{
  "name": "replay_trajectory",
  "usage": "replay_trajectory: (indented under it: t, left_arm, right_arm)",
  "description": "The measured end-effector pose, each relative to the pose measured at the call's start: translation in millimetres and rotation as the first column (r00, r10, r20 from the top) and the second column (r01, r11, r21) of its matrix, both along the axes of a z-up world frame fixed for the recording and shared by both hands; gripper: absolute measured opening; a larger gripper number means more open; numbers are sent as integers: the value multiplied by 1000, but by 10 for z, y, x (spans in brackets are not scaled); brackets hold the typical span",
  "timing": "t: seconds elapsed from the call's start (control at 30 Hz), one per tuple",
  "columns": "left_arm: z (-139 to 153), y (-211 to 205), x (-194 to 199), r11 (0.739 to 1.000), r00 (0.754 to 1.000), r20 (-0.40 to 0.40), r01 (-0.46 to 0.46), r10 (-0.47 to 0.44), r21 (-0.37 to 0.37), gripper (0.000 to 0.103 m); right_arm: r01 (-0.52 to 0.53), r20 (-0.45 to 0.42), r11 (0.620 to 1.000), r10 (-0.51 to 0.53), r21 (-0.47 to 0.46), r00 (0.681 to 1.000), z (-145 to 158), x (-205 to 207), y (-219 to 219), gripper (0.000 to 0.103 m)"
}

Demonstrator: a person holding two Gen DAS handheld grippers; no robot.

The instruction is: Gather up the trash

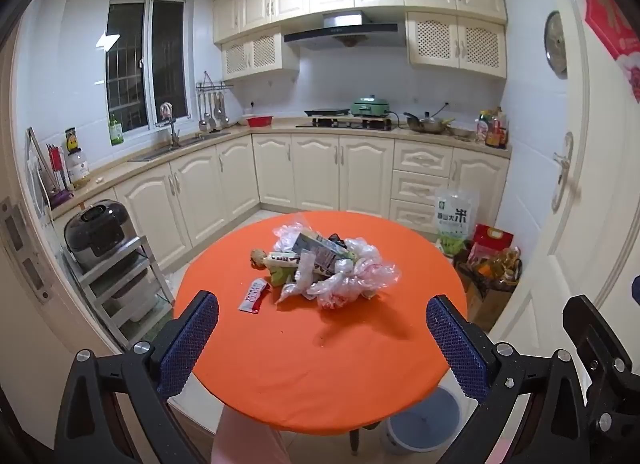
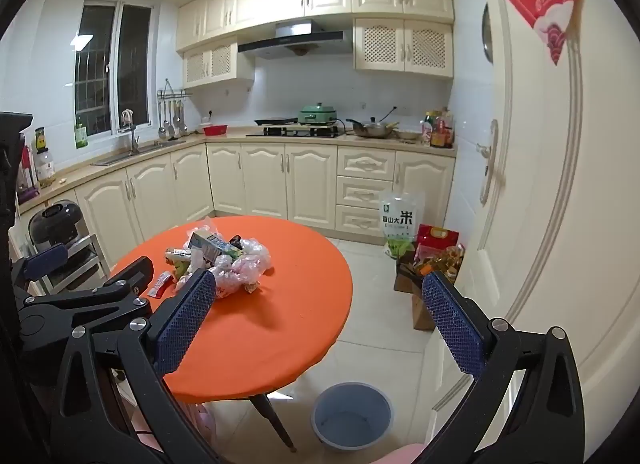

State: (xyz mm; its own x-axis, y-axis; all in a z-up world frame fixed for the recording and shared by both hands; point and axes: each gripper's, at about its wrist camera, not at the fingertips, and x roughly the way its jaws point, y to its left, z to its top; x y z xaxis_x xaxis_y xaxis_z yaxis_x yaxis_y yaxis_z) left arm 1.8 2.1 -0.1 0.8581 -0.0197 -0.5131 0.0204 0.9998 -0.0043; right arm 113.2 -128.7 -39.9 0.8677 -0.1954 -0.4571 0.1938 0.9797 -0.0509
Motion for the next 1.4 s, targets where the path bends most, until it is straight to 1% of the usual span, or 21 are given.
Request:
replay_trajectory:
  t: [0.03,0.07,0.13,0.17,0.23,0.33,0.4,0.57,0.63,0.7,0.73,0.97,1.03,1.17,1.4]
  left_arm:
    - [0,14,10,1000,1000,-5,7,-7,-12,102]
    - [25,89,22,998,1000,-5,11,-11,-57,102]
    - [32,122,12,999,1000,14,6,-5,-42,101]
    - [54,61,-38,1000,999,44,-2,2,-11,101]
    - [45,1,-82,1000,998,70,-10,8,19,101]
    - [41,-44,-132,999,997,79,-4,2,32,100]
    - [22,-59,-139,1000,998,68,10,-11,17,96]
    - [36,-18,-127,1000,998,51,22,-21,-6,91]
    - [49,8,-137,1000,998,52,20,-19,-14,86]
    - [75,56,-125,1000,998,54,18,-17,-24,79]
    - [80,61,-133,999,998,56,20,-18,-25,78]
    - [88,58,-205,1000,997,78,9,-8,-16,78]
    - [82,26,-216,1000,996,92,-1,1,-2,78]
    - [80,9,-241,1000,996,85,14,-12,-17,81]
    - [95,27,-288,1000,995,104,-2,3,-16,89]
  right_arm:
    - [0,2,1000,0,6,1000,2,-1,-4,103]
    - [1,1,1000,-1,12,1000,2,0,-5,103]
    - [2,3,1000,-2,21,1000,0,5,-2,103]
    - [0,4,1000,0,19,1000,33,-14,-54,103]
    - [2,0,1000,-2,0,1000,27,-12,-28,103]
    - [-2,2,1000,2,-20,1000,67,5,12,103]
    - [-1,1,1000,1,-22,1000,46,4,50,103]
    - [9,-1,1000,-9,-11,1000,27,11,44,103]
    - [11,-1,1000,-11,-2,1000,19,8,26,103]
    - [13,-2,1000,-13,5,1000,16,10,20,103]
    - [13,-3,1000,-13,7,1000,16,14,17,103]
    - [11,-16,1000,-10,19,1000,-19,22,32,103]
    - [7,-20,1000,-7,17,1000,-25,19,52,103]
    - [6,-24,1000,-6,6,1000,-21,18,79,103]
    - [2,-21,1000,-2,12,1000,-17,4,98,103]
